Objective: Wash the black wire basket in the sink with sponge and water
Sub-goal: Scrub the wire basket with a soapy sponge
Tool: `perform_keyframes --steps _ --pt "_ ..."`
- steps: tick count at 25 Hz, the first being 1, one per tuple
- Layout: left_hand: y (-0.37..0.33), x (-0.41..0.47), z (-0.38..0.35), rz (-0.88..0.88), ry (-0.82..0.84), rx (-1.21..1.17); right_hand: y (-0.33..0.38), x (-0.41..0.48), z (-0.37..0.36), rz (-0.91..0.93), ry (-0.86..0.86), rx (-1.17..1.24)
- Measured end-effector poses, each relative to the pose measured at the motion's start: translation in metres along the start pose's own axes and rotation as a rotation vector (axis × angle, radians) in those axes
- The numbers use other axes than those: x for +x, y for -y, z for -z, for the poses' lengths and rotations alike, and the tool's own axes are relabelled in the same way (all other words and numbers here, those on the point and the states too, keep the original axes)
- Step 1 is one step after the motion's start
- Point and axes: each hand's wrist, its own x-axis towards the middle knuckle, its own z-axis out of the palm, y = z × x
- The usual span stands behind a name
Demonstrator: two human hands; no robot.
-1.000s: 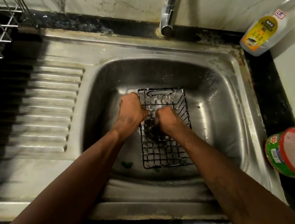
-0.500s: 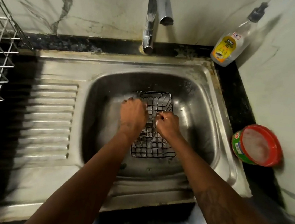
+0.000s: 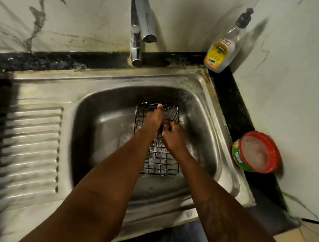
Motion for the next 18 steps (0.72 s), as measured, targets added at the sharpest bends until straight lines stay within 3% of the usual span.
perform_keyframes --steps 2,4,7,9,11,13,15,18 --pt "-0.017 -0.001 -0.023 0.079 0.133 -0.274 -0.001 -0.002 0.011 0.016 -0.121 0.081" --pt "-0.026 -0.009 -0.039 0.108 0.293 -0.402 -0.002 -0.006 0.025 -0.010 -0.193 0.160" --pt "-0.026 -0.020 -0.045 0.050 0.453 -0.094 0.003 -0.008 0.043 -0.040 -0.235 0.212" --pt "-0.021 -0.018 -0.048 0.001 0.411 0.136 0.008 -0.004 0.053 -0.067 -0.212 0.200" --pt "-0.019 -0.013 -0.051 -0.040 0.334 0.206 0.008 0.001 0.061 -0.071 -0.194 0.130" --pt "-0.013 -0.016 -0.053 0.084 0.304 0.234 0.004 0.003 0.067 -0.064 -0.130 0.050" --pt "-0.001 -0.024 -0.049 0.156 0.339 0.164 -0.003 0.000 0.071 -0.062 -0.085 0.015" --pt "0.016 -0.043 -0.043 0.020 0.417 -0.114 -0.011 0.001 0.078 0.008 -0.093 -0.067"
